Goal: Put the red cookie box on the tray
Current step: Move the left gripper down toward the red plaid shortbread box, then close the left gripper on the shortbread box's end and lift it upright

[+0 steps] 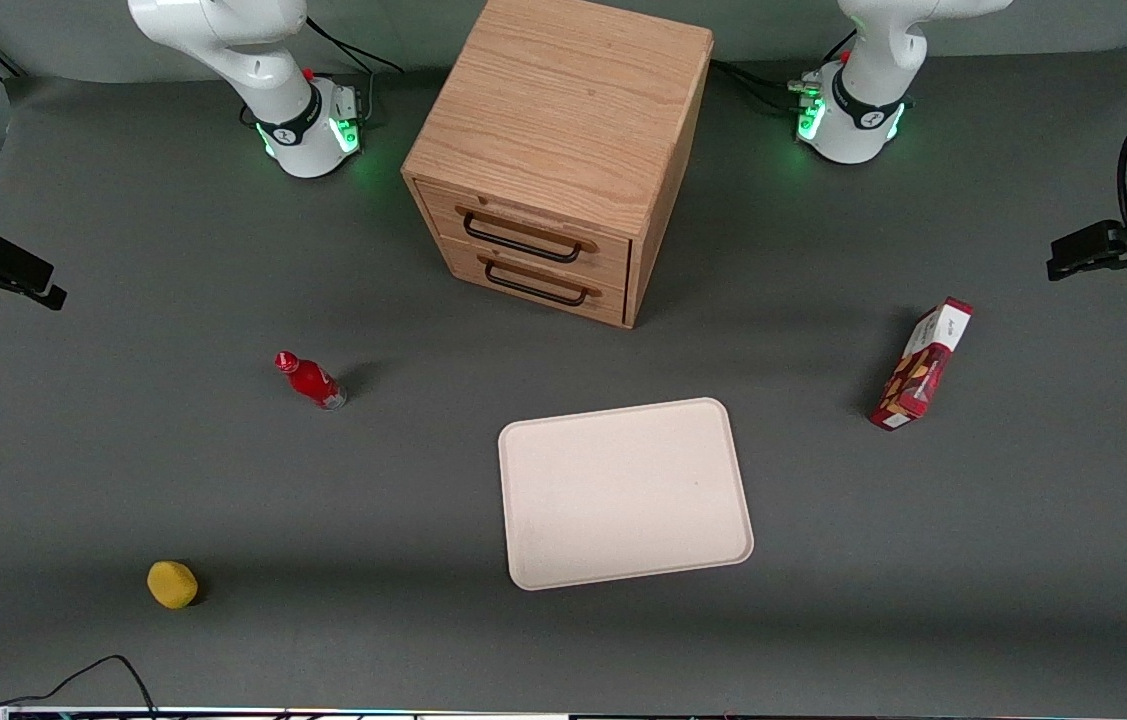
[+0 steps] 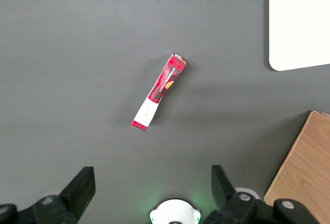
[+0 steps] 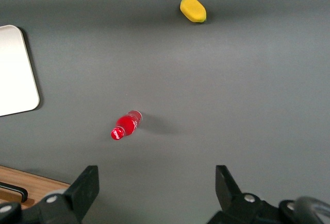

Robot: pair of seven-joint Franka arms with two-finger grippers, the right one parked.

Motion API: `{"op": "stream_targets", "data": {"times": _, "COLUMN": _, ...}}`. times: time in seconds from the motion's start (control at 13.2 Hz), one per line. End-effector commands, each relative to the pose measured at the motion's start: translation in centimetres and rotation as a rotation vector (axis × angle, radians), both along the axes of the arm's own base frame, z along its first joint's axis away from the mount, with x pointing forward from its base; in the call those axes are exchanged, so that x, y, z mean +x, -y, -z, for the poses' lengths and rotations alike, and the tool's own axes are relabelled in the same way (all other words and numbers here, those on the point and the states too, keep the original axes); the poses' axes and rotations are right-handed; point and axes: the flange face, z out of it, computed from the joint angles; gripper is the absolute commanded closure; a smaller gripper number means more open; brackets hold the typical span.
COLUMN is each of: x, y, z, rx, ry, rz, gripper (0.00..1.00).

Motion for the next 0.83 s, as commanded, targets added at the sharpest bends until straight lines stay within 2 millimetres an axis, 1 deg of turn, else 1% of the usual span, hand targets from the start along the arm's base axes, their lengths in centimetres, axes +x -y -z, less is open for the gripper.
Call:
{"op": "stream_targets", "data": {"times": 0.0, "x": 0.5, "y": 0.2, "z": 0.2, "rx": -0.004, "ry": -0.024, "rz": -0.001, "gripper": 0.00}}
{"op": "stream_targets", "data": {"times": 0.08, "x": 0.4, "y": 0.2, "z": 0.6, "rx": -0.004, "ry": -0.041, "rz": 0.004, "gripper": 0.00}}
{"op": "stream_targets", "data": {"times": 0.15, "x": 0.4, "y": 0.0, "z": 2.1, "rx": 0.009, "ry": -0.073, "rz": 0.021, "gripper": 0.00}}
{"op": "stream_targets", "data": {"times": 0.23, "x": 0.5, "y": -0.3, "z": 4.0, "rx": 0.012, "ry": -0.093, "rz": 0.105, "gripper": 0.00}}
{"op": "stream_targets", "data": {"times": 0.3, "x": 0.8, "y": -0.8, "z": 6.6, "rx": 0.013, "ry": -0.119, "rz": 0.237, "gripper": 0.00}}
{"op": "stream_targets", "data": {"times": 0.38, "x": 0.8, "y": -1.4, "z": 10.2, "rx": 0.001, "ry": -0.137, "rz": 0.322, "gripper": 0.00}}
{"op": "stream_targets", "data": {"times": 0.45, "x": 0.7, "y": -2.3, "z": 13.6, "rx": -0.013, "ry": -0.132, "rz": 0.360, "gripper": 0.00}}
{"op": "stream_targets", "data": {"times": 0.53, "x": 0.3, "y": -2.6, "z": 17.0, "rx": -0.027, "ry": -0.128, "rz": 0.392, "gripper": 0.00}}
{"op": "stream_targets", "data": {"times": 0.68, "x": -0.9, "y": -2.3, "z": 23.4, "rx": -0.034, "ry": -0.104, "rz": 0.428, "gripper": 0.00}}
{"op": "stream_targets", "data": {"times": 0.75, "x": -1.7, "y": -2.2, "z": 26.2, "rx": -0.038, "ry": -0.083, "rz": 0.458, "gripper": 0.00}}
